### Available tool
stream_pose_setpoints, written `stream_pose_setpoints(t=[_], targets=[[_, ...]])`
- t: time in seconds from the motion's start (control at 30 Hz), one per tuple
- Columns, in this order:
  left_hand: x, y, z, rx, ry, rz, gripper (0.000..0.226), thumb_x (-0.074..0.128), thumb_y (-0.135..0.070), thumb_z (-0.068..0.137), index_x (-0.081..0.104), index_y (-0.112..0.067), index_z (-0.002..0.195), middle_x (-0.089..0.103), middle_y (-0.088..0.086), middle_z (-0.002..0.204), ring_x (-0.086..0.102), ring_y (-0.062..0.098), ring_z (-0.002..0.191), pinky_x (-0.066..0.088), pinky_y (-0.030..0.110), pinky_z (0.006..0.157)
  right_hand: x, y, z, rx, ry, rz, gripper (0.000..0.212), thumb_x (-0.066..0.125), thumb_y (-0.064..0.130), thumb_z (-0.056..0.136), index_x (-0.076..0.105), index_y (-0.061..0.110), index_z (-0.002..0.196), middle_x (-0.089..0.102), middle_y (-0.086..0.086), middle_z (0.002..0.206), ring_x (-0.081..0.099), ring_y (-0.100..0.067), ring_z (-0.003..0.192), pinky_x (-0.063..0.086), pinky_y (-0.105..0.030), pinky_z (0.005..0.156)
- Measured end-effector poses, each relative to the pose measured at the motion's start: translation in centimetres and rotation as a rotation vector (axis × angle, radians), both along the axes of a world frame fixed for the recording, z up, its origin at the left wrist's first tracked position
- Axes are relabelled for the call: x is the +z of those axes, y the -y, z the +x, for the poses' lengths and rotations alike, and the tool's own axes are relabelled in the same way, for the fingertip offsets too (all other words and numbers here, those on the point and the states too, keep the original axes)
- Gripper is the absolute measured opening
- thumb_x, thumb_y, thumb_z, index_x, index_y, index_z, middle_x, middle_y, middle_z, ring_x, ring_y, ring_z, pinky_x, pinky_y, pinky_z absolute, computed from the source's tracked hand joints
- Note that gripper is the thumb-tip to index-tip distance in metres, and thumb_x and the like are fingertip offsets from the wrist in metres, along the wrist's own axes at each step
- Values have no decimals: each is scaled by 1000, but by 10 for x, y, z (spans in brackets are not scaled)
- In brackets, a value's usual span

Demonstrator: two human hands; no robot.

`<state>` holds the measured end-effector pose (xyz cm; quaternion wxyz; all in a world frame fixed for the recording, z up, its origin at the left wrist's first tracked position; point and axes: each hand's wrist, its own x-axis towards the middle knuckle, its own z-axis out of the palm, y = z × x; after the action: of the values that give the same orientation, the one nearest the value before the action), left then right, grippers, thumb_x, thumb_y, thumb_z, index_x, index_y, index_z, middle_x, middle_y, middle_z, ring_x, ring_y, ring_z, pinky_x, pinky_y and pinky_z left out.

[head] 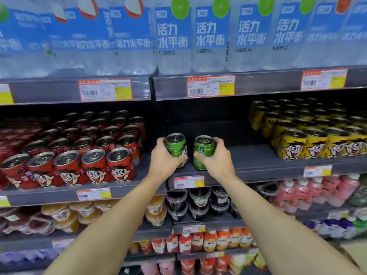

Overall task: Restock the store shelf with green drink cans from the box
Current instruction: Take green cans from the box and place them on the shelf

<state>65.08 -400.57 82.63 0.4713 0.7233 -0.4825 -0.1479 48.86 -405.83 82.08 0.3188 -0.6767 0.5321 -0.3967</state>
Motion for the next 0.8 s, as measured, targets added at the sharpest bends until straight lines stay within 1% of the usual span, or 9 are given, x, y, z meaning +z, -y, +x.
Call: stream_pose_setpoints(t=[0.07, 0.27, 0.4, 0.47, 0.57, 0.63, 0.7, 0.73, 0.8], targets=[[-6, 1, -6, -2, 1, -2, 78, 88, -28, 64, 43, -15, 127, 58, -5, 107, 57, 12, 97, 44, 23, 81, -3, 3, -3, 32, 8, -5, 81, 81, 40, 76, 38, 18, 141, 59, -2, 126, 53, -24, 120, 47, -43, 100], [-13, -2, -12, -46, -5, -2, 80, 85, -24, 69, 37, -17, 132, 55, -5, 113, 53, 10, 99, 39, 22, 82, -12, 7, -5, 102, 62, 3, 75, 81, 35, 75, 38, 23, 136, 57, 0, 125, 56, -20, 115, 48, -41, 97], [-14, -4, -12, -81, -8, 15, 84, 84, -25, 73, 32, -18, 138, 54, -6, 113, 53, 9, 100, 38, 21, 82, -11, 11, -5, 119, 80, 27, 73, 82, 32, 73, 38, 23, 131, 58, 1, 123, 57, -19, 109, 48, -37, 93], [-15, -4, -11, -82, -11, 14, 85, 83, -27, 73, 32, -18, 140, 55, -6, 115, 53, 8, 101, 38, 21, 83, -10, 10, -3, 119, 75, 7, 73, 81, 31, 74, 37, 23, 131, 57, 1, 123, 57, -18, 107, 47, -34, 89], [-18, -4, -9, -78, -2, -23, 84, 84, -34, 71, 36, -20, 139, 58, -4, 123, 54, 9, 106, 40, 22, 84, -12, 8, -1, 105, 76, -19, 74, 80, 31, 73, 35, 23, 131, 56, 2, 122, 57, -18, 107, 47, -34, 87], [-22, -3, -10, -52, 24, -58, 83, 84, -38, 70, 39, -21, 137, 58, -3, 125, 54, 10, 110, 43, 25, 88, -12, 6, 0, 103, 75, -33, 73, 80, 31, 74, 35, 23, 132, 56, 2, 122, 56, -17, 106, 45, -32, 85], [-27, -1, -10, -14, 56, -83, 80, 83, -41, 69, 42, -23, 136, 58, -2, 125, 54, 13, 113, 46, 31, 94, -13, 6, -1, 101, 86, -43, 71, 81, 30, 74, 37, 22, 130, 56, 2, 121, 56, -16, 104, 43, -29, 83], [-29, 1, -10, 1, 78, -91, 78, 83, -42, 69, 45, -24, 134, 59, -2, 122, 55, 14, 112, 47, 35, 95, -14, 6, -1, 101, 93, -48, 69, 81, 29, 73, 38, 21, 127, 57, 2, 120, 56, -15, 103, 42, -29, 82], [-28, 4, -9, 11, 113, -103, 70, 82, -43, 67, 51, -25, 127, 62, -3, 113, 58, 16, 106, 50, 40, 92, -14, 6, -2, 100, 86, -58, 67, 82, 28, 73, 40, 21, 124, 58, 2, 118, 57, -15, 101, 44, -30, 82]])
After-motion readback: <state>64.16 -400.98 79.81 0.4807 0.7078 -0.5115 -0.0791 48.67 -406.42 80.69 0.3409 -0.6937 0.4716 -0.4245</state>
